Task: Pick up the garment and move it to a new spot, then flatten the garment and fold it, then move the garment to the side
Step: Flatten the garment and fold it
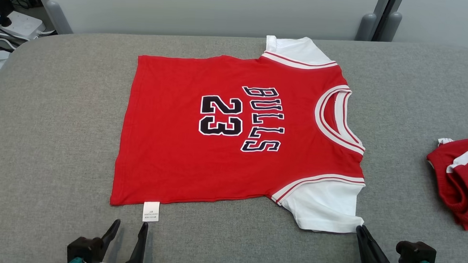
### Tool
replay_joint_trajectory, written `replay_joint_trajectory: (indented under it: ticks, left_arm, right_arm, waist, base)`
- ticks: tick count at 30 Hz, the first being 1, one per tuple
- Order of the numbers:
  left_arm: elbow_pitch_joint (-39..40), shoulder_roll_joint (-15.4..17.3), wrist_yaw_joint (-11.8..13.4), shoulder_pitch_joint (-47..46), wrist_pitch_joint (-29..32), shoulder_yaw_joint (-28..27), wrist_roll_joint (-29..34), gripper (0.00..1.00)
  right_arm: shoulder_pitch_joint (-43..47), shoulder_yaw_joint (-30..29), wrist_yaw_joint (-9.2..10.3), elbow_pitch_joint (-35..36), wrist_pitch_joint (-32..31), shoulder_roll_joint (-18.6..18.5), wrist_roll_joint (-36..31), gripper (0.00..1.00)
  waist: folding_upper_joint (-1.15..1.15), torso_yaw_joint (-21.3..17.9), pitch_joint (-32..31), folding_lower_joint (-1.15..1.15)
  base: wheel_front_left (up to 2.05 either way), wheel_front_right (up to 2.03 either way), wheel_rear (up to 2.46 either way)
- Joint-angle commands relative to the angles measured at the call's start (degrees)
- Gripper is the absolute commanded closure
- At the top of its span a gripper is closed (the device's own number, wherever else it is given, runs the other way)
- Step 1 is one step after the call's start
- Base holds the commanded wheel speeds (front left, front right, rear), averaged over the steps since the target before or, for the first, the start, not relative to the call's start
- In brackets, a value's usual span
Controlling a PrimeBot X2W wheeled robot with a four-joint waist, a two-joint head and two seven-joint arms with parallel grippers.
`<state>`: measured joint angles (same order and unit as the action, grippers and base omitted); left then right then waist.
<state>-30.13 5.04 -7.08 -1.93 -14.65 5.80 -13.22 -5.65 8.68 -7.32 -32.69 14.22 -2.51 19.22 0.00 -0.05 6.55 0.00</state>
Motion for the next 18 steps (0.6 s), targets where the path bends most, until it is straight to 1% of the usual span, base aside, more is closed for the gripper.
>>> replay_joint_trajectory:
  ticks: [1,6,11,14,18]
  left_arm:
    - [1.47,1.13,-0.41,-3.38,-0.35,-1.53,-0.48,0.00]
    - [0.91,1.80,-0.41,-5.67,-0.35,-1.75,-1.24,0.00]
    - [-2.45,1.51,-0.41,-7.72,-0.35,-4.14,-2.71,0.00]
    - [-4.34,1.40,-0.41,-8.52,-0.35,-5.31,-3.16,0.00]
    - [-7.64,1.17,-0.41,-9.82,-0.35,-7.99,-4.31,0.00]
  right_arm:
    - [-1.61,1.60,-0.17,1.38,0.78,-0.37,0.38,1.00]
    - [-0.88,2.32,-0.17,2.60,0.78,-0.37,-0.16,1.00]
    - [0.29,5.69,-0.17,3.08,0.78,-0.37,-0.26,1.00]
    - [0.77,6.64,-0.17,3.20,0.78,-0.42,-0.26,1.00]
    - [1.67,7.94,-0.17,3.34,0.78,-1.52,0.07,1.00]
  waist:
    - [0.00,-0.08,0.19,0.00]
    - [0.00,-0.83,0.53,0.00]
    - [0.00,-2.25,0.42,0.00]
    - [0.00,-2.92,0.40,0.00]
    - [0.00,-3.99,0.50,0.00]
  base:
    - [0.00,0.00,0.00]
    - [0.00,0.00,0.00]
    - [0.00,0.00,0.00]
    - [0.00,0.00,0.00]
    - [0.00,0.00,0.00]
